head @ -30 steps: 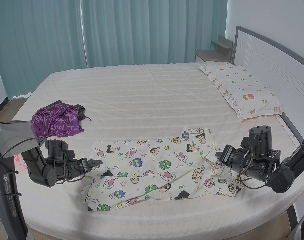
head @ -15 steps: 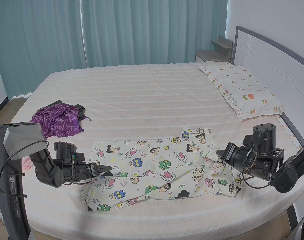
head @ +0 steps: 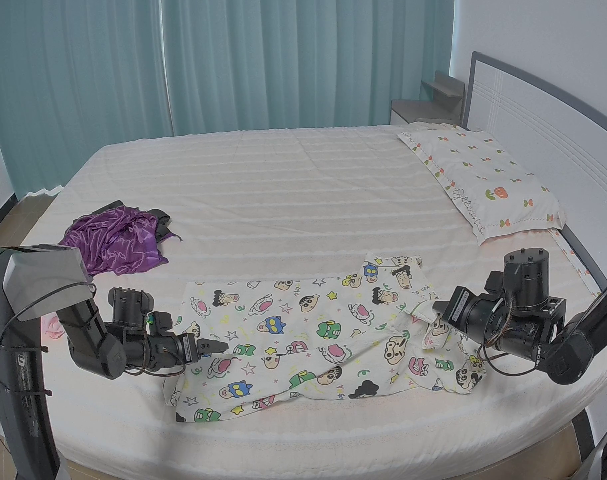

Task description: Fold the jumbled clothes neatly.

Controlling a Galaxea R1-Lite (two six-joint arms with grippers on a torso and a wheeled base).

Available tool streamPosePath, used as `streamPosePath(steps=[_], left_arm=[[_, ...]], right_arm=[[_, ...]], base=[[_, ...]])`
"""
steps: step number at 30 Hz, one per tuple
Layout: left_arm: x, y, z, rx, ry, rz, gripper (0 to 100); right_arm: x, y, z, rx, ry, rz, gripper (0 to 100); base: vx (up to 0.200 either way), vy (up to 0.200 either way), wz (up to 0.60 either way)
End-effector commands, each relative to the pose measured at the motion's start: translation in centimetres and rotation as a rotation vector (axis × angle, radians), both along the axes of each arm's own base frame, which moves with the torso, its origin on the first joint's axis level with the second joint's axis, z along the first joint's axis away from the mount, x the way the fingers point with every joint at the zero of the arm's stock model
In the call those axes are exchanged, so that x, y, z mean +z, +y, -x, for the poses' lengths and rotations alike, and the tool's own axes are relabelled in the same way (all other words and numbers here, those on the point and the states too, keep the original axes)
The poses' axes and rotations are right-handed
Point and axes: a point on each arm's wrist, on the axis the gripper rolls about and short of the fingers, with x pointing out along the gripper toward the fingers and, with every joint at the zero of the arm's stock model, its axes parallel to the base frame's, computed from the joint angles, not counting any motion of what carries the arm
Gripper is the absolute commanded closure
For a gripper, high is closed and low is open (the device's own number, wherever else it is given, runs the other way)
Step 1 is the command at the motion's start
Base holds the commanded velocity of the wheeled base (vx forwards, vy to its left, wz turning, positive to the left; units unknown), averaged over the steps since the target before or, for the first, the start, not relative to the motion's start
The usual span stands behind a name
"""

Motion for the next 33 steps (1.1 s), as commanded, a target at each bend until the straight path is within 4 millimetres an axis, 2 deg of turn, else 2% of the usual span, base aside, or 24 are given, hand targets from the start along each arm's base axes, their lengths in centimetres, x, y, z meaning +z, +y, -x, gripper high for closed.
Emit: streamPosePath(steps=[1, 11, 12, 20, 26, 30, 33], left_arm=[[0.4, 0.1, 0.4, -0.006, -0.006, -0.003, 0], [-0.1, 0.3, 0.1, -0.013, -0.016, -0.022, 0], [-0.1, 0.3, 0.1, -0.014, -0.016, -0.022, 100], [-0.2, 0.7, 0.1, -0.006, -0.014, -0.024, 100], [0.0, 1.6, 0.3, 0.022, -0.013, -0.026, 100], [0.8, 1.9, 1.2, 0.031, -0.018, -0.026, 100], [2.2, 1.9, 2.3, 0.029, -0.036, -0.024, 100]], right_arm=[[-0.3, 0.0, -0.2, 0.0, 0.011, 0.002, 100], [-0.3, 0.1, -0.3, 0.002, 0.01, 0.002, 100], [-0.3, 0.0, -0.3, 0.001, 0.008, 0.0, 100], [-0.3, 0.0, -0.3, 0.003, 0.01, 0.001, 100], [-0.3, 0.0, -0.3, 0.0, 0.008, 0.001, 100], [-0.1, 0.0, -0.1, 0.002, 0.003, -0.002, 100], [-0.1, -0.1, 0.0, 0.002, 0.005, 0.0, 100]], base=[[0.0, 0.0, 0.0], [0.0, 0.0, 0.0], [0.0, 0.0, 0.0], [0.0, 0.0, 0.0], [0.0, 0.0, 0.0], [0.0, 0.0, 0.0], [0.0, 0.0, 0.0]])
